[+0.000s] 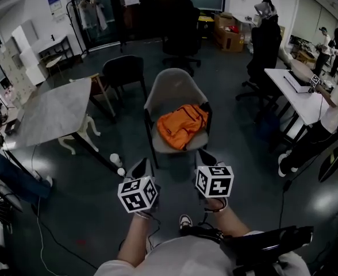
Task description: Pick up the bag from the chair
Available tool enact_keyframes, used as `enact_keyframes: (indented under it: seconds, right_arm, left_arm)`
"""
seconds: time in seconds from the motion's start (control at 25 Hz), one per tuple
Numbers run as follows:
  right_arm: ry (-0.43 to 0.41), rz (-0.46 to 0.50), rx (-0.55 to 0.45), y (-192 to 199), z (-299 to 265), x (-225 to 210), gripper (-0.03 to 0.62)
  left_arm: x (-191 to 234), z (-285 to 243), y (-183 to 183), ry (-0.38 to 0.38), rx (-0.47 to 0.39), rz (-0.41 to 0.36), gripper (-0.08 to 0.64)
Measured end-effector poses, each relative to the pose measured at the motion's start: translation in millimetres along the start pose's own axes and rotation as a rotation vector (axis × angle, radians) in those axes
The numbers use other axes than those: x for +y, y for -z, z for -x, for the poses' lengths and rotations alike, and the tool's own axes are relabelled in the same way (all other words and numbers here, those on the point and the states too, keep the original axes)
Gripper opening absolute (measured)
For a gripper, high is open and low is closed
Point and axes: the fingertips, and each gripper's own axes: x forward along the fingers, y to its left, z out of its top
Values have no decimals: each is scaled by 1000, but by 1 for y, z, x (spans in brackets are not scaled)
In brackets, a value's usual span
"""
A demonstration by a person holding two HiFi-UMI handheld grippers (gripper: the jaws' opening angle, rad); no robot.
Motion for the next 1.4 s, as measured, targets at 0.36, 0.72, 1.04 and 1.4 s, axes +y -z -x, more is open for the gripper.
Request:
enact_keyframes:
  seconds: [0.36,0.72,1.04,1.4]
  right_arm:
    - [5,-1,18,-25,-63,-38,34]
    - [10,0,23,-47,-110,-77,34]
    - [11,-30,41,-47,-135,-98,34]
    - [45,-52,80,-38,-160,-120,34]
  left_arm:
    - [0,-78,-22,-6,6,4,12]
    - [-6,-141,-36,-12,12,14,12]
    - [-5,-166,-34,-27,41,7,12]
    - [7,-200,-32,-22,70,25,12]
